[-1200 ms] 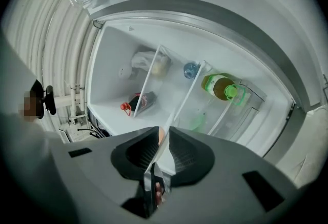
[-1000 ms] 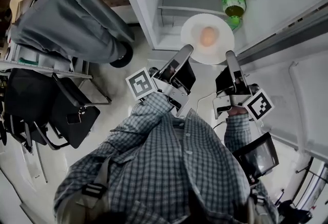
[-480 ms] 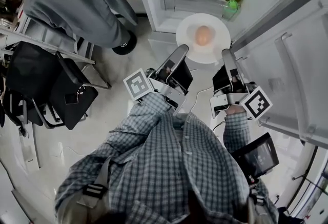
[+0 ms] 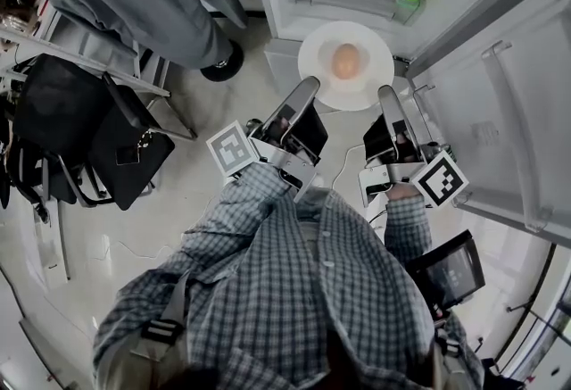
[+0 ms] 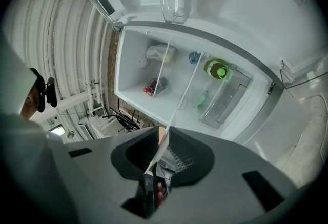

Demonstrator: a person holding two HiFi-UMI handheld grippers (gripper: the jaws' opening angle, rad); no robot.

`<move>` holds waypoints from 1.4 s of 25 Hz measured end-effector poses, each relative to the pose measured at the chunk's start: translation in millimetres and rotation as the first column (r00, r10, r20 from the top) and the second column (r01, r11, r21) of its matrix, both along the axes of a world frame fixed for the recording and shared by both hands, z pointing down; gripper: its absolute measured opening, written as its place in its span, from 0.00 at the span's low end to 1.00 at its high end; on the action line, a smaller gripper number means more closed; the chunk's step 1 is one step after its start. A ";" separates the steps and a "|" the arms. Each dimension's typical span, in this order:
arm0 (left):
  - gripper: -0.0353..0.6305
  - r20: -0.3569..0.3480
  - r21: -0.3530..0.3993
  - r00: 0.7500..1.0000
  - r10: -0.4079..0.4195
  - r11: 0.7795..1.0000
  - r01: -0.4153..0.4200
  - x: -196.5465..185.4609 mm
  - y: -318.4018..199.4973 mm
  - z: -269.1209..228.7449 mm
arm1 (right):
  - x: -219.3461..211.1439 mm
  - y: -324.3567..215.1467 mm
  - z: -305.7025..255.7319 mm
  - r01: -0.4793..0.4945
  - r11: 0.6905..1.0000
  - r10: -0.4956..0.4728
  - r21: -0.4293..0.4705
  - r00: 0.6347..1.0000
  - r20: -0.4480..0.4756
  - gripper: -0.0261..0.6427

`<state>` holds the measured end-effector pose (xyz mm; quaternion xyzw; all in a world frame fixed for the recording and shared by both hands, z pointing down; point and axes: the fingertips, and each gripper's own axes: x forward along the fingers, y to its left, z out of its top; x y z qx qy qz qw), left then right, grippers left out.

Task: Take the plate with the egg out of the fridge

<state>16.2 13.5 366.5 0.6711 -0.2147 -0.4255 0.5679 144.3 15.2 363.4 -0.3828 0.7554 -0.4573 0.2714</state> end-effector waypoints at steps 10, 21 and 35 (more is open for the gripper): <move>0.16 0.015 -0.013 1.000 0.014 1.000 -0.014 2.4 3.4 -0.8 | 1.8 0.9 -3.2 -0.005 1.000 0.005 -0.004 1.000 0.006 0.14; 0.16 0.012 0.006 1.000 0.029 1.000 -0.029 2.7 1.2 -3.0 | 2.3 1.5 -1.1 -0.026 1.000 0.026 -0.005 1.000 0.008 0.14; 0.16 -0.003 -0.002 1.000 0.016 1.000 -0.016 2.2 2.5 -2.6 | 2.6 1.2 -1.6 -0.024 1.000 0.024 -0.018 1.000 0.010 0.14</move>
